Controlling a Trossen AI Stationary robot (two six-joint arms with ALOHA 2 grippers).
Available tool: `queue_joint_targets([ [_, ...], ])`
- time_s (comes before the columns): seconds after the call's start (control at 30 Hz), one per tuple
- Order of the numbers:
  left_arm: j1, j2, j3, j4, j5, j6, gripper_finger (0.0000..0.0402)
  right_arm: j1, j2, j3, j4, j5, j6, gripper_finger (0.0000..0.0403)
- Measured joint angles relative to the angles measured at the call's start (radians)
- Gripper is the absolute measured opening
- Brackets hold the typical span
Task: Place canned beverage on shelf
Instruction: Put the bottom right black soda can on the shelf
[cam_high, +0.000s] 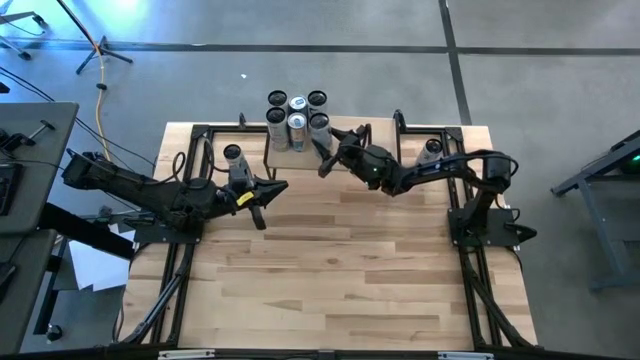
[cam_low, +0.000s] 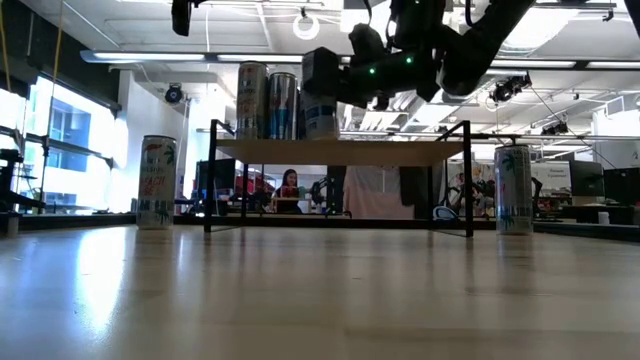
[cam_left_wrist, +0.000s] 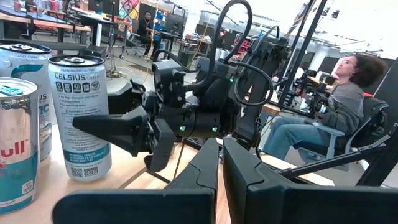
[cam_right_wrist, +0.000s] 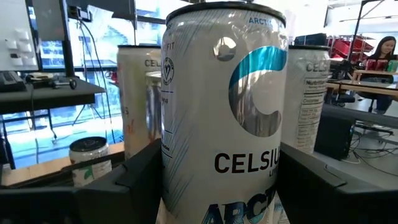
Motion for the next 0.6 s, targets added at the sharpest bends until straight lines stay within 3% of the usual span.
queue_joint_targets([
  [0.6,0.0,0.0,0.0,0.01,0.0,0.0,0.0,-0.001,-0.002,0.0,-0.032,-0.002,0.001,0.0242],
])
